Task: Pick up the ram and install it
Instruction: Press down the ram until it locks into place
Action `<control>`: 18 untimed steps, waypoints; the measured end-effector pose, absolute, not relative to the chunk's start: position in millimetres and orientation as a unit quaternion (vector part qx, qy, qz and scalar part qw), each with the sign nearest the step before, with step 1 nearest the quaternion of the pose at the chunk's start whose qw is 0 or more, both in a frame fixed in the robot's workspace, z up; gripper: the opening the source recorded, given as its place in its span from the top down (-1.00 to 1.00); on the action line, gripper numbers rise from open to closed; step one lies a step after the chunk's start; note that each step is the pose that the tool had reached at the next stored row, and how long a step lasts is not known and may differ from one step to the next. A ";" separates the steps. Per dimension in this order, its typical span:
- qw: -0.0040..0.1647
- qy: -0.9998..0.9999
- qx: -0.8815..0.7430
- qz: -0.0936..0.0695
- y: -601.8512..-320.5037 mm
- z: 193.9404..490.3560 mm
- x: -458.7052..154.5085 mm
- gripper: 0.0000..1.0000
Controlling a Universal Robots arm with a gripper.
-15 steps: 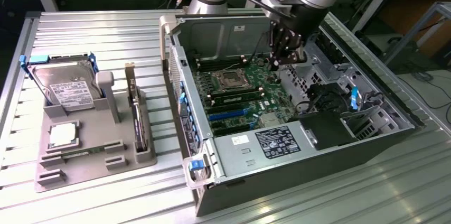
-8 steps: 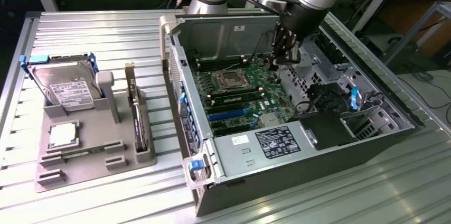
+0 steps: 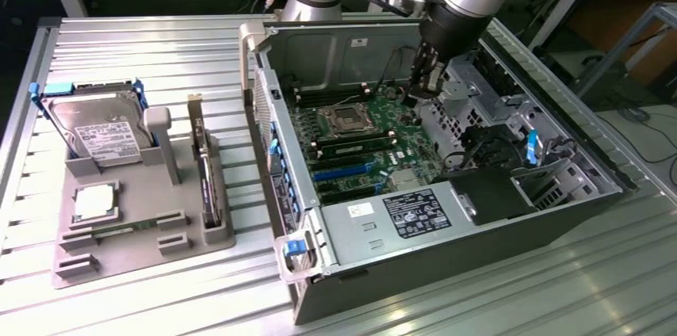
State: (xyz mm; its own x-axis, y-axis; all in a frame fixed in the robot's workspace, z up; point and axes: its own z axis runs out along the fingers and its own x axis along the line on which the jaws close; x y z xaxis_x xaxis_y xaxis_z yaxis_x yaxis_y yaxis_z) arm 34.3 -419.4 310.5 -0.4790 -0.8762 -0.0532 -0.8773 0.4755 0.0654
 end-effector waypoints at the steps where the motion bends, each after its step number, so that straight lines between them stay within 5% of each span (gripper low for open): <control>1: 0.007 0.865 -0.500 0.042 -419.3 310.0 34.3 0.80; 18: 0.016 0.959 -0.279 0.039 -419.3 300.4 34.3 0.80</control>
State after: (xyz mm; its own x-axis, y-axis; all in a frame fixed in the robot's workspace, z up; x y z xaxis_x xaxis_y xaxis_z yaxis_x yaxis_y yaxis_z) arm 34.3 -419.3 300.4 -0.8434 -0.5347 -0.0533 -0.5372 0.8409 0.0654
